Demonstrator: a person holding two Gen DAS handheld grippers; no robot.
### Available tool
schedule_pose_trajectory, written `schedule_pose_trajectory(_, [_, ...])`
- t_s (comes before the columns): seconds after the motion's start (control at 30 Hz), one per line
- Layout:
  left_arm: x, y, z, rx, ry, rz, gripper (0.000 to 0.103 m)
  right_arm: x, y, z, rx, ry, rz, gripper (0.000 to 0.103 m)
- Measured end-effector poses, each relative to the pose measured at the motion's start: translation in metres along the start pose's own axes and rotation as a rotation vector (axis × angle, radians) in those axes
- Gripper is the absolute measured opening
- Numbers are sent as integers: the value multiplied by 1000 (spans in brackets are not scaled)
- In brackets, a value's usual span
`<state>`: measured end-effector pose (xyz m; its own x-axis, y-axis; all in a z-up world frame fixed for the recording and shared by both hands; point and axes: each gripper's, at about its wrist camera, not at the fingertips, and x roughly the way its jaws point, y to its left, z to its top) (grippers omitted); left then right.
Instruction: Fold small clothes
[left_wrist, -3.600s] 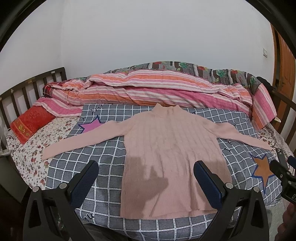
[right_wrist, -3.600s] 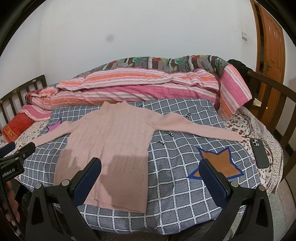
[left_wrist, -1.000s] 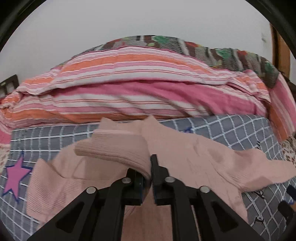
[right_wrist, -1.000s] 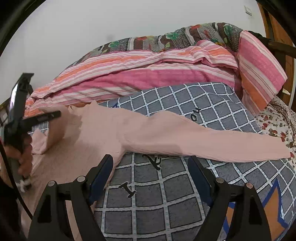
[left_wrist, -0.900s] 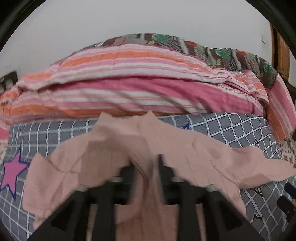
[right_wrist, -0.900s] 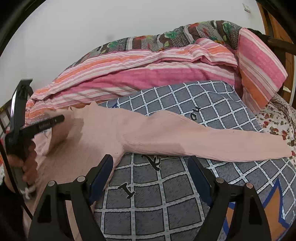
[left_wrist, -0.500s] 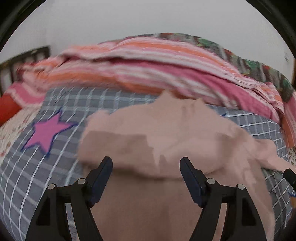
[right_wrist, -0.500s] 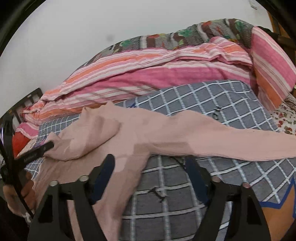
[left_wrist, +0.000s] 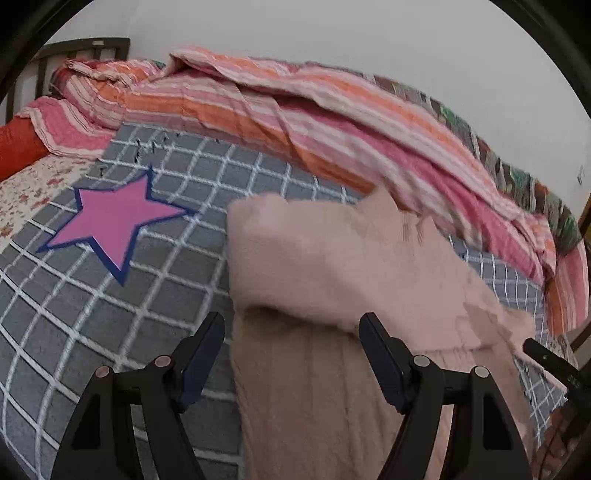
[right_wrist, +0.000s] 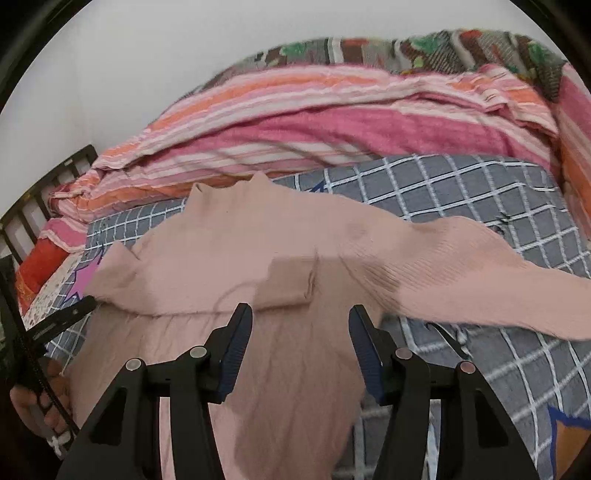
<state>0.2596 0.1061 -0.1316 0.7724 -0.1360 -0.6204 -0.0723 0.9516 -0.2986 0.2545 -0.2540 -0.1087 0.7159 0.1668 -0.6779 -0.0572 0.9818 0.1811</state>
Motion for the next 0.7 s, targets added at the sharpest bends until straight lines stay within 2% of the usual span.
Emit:
schedule_pose_trajectory(0.13, [1, 12, 8, -41, -29, -12, 74, 31, 3, 19, 8, 77, 15, 52])
schedule_pose_trajectory(0.2, [3, 15, 10, -61, -28, -23, 74, 50, 1, 20, 31, 124, 43, 44])
schedule_pose_trajectory(0.27, [6, 15, 13, -57, -24, -42, 74, 70, 1, 17, 50, 185, 75, 42])
schedule_pose_trajectory(0.33, [9, 14, 15, -41, -25, -45, 74, 86, 4, 17, 22, 231, 50, 37])
schedule_pose_trajectory(0.4, [12, 13, 16, -36, -26, -49, 74, 84, 7, 17, 5, 203, 60, 12])
schedule_pose_trajectory(0.43, [12, 13, 17, -35, -22, -55, 74, 84, 8, 17, 5, 205, 117, 11])
schedule_pose_trajectory(0.47, [13, 12, 17, -33, -15, -60, 74, 82, 8, 17, 4, 191, 137, 10])
schedule_pose_trajectory(0.57, [13, 5, 22, -6, 0, -77, 74, 63, 3, 21, 13, 96, 153, 9])
schedule_pose_trajectory(0.6, [13, 2, 23, 9, 2, -83, 74, 52, 0, 24, 12, 49, 144, 9])
schedule_pose_trajectory(0.7, [14, -9, 26, 43, 0, -103, 74, 32, -12, 27, -14, -31, 45, 9])
